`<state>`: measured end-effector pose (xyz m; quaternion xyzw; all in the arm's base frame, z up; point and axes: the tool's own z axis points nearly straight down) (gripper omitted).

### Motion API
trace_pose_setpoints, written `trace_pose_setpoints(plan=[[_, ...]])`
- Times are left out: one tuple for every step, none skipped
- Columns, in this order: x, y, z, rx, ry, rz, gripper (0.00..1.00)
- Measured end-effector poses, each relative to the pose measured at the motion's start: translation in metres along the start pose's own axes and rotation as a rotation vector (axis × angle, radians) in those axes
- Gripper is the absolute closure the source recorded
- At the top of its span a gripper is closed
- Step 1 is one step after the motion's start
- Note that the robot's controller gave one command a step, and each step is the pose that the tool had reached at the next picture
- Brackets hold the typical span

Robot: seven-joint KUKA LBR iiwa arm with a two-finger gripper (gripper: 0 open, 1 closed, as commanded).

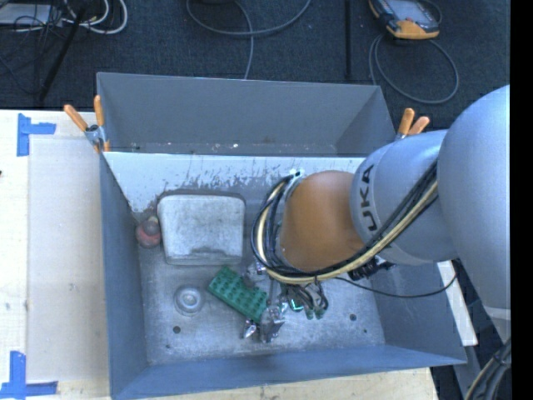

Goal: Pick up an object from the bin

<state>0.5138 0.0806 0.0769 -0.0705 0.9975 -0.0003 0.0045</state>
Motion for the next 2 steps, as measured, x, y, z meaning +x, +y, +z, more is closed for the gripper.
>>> trace_pose_setpoints(plan=[[-0.001,0.0,-0.001,-0.001,-0.002,0.003,1.0],[-0.01,0.022,-0.177,-0.002,0.0,-0.209,1.0]])
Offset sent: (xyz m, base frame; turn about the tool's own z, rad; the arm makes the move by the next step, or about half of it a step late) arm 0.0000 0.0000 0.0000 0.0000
